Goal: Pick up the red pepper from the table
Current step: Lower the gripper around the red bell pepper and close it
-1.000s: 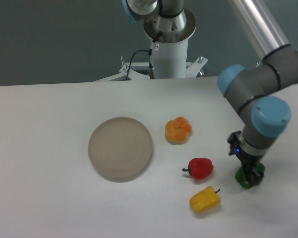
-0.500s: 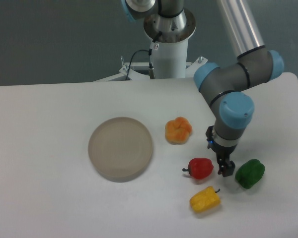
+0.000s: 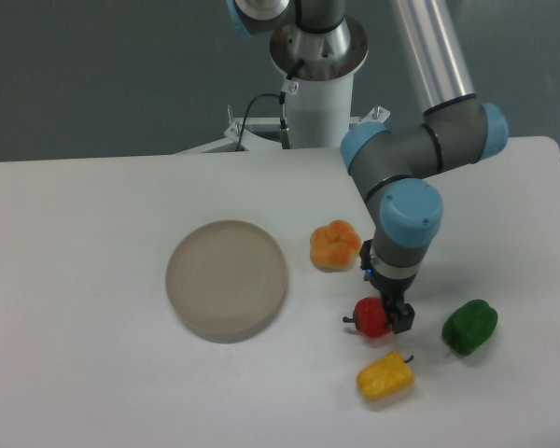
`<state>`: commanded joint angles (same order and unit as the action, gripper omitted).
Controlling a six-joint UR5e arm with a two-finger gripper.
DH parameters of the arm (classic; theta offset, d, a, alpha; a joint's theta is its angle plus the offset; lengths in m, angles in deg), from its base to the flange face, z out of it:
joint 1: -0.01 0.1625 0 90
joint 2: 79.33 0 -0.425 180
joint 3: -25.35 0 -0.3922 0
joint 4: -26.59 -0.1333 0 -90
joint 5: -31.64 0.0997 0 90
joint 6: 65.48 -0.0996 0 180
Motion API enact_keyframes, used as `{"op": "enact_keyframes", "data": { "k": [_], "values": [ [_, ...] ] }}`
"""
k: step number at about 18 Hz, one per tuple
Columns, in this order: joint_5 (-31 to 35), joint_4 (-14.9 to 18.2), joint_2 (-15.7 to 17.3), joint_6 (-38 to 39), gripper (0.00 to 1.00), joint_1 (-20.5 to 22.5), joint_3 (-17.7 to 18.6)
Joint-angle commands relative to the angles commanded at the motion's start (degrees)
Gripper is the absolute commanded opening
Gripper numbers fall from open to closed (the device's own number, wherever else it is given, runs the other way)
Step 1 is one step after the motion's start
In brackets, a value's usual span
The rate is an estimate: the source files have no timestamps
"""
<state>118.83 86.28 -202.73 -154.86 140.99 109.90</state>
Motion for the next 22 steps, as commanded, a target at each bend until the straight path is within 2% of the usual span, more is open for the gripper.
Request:
{"op": "enact_keyframes", "data": {
  "k": [3, 13, 14, 15, 16, 17, 22],
  "values": [
    [0.0, -1.4, -0.6, 0.1, 1.0, 0.0, 0.0],
    [0.0, -2.0, -1.7, -0.7, 1.0, 0.0, -0.3],
    [0.1, -2.0, -1.7, -0.7, 0.93, 0.0, -0.3],
    [0.0, -1.9, -1.8, -0.9, 0.8, 0.0, -0.3],
    [0.0, -1.9, -1.8, -1.0, 0.71, 0.1, -0.3],
    [0.0, -1.9, -1.7, -1.0, 0.65, 0.2, -0.4],
    [0.0, -1.9, -1.5, -1.1, 0.59, 0.4, -1.1]
  ]
}}
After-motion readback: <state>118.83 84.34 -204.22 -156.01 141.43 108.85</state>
